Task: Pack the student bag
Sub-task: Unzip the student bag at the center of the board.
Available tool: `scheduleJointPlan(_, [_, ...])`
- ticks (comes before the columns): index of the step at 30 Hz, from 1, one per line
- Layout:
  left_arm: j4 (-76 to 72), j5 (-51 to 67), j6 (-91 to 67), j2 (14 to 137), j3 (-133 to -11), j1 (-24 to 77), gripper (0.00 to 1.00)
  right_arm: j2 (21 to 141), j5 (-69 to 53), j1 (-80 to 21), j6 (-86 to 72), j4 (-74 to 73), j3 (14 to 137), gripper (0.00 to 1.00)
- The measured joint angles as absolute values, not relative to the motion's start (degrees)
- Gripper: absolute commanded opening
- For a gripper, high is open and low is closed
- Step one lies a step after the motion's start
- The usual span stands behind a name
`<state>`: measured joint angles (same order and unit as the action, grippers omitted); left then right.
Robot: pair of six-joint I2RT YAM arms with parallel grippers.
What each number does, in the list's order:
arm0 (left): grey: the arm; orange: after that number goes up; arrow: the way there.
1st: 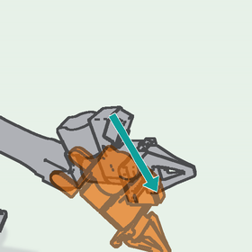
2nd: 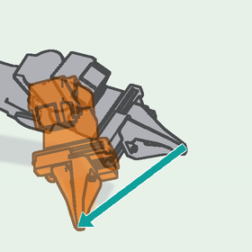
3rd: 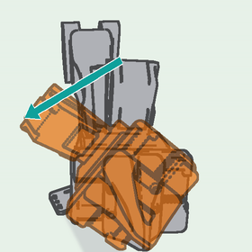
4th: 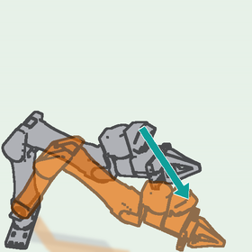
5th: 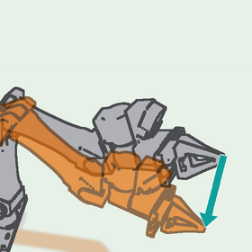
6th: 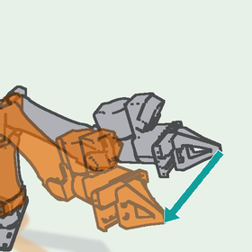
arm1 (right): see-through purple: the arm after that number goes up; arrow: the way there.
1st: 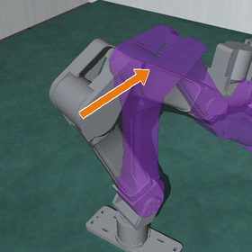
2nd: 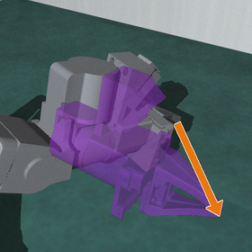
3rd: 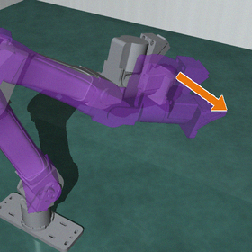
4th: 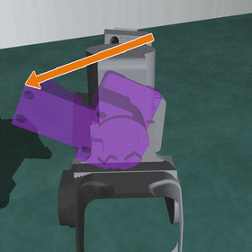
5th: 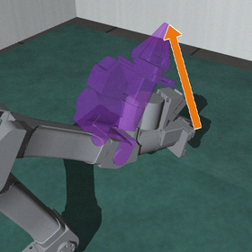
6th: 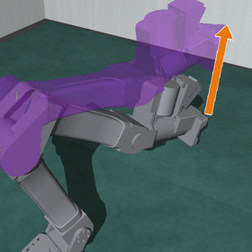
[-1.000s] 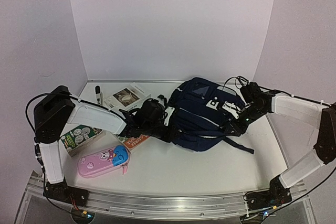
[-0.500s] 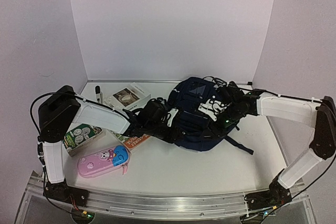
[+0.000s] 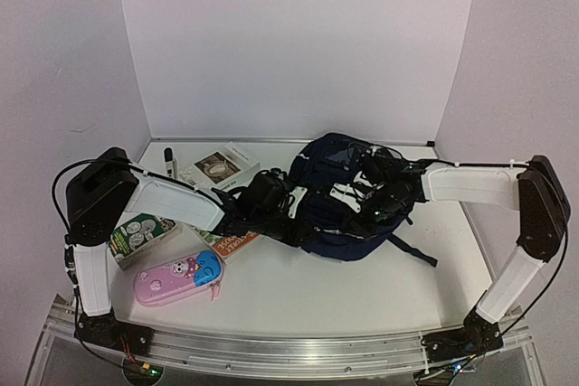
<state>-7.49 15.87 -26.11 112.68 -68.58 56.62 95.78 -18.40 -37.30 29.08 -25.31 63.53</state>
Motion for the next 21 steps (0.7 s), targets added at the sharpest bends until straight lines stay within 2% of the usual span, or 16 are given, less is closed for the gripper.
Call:
scheduleJointPlan(6, [-5.69,11.41,-26.97,112.44,-68.58,56.66,0.00,90.56,-16.70,-36.18,30.70,-23.93,58.44,0.00])
scheduleJointPlan(13, [-5.91,9.02,-27.10,111.97,-68.63,56.46,0.00,85.30,-19.79,-26.91,35.33,-24.49,55.29,0.00])
scheduleJointPlan(15, [-6.52,9.45,-27.00,111.92,-68.69,56.45,0.00,85.19,-20.51,-25.11,36.84,-25.12,55.20,0.24])
scheduleJointPlan(16, [-6.49,9.93,-26.95,111.92,-68.76,56.28,0.00,85.15,-20.70,-24.36,37.32,-26.07,55.20,0.43])
scheduleJointPlan(17, [-6.23,10.67,-26.92,111.94,-68.91,56.11,0.00,85.12,-20.73,-23.78,37.45,-27.20,55.28,0.56])
scheduleJointPlan(18, [-5.73,11.16,-26.90,111.98,-69.11,56.01,0.00,85.12,-20.86,-23.18,37.51,-28.78,55.62,0.63])
scheduleJointPlan(21, [-4.38,12.95,-26.75,113.06,-70.71,55.91,0.00,85.09,-21.63,-22.56,36.76,-32.51,57.46,0.65])
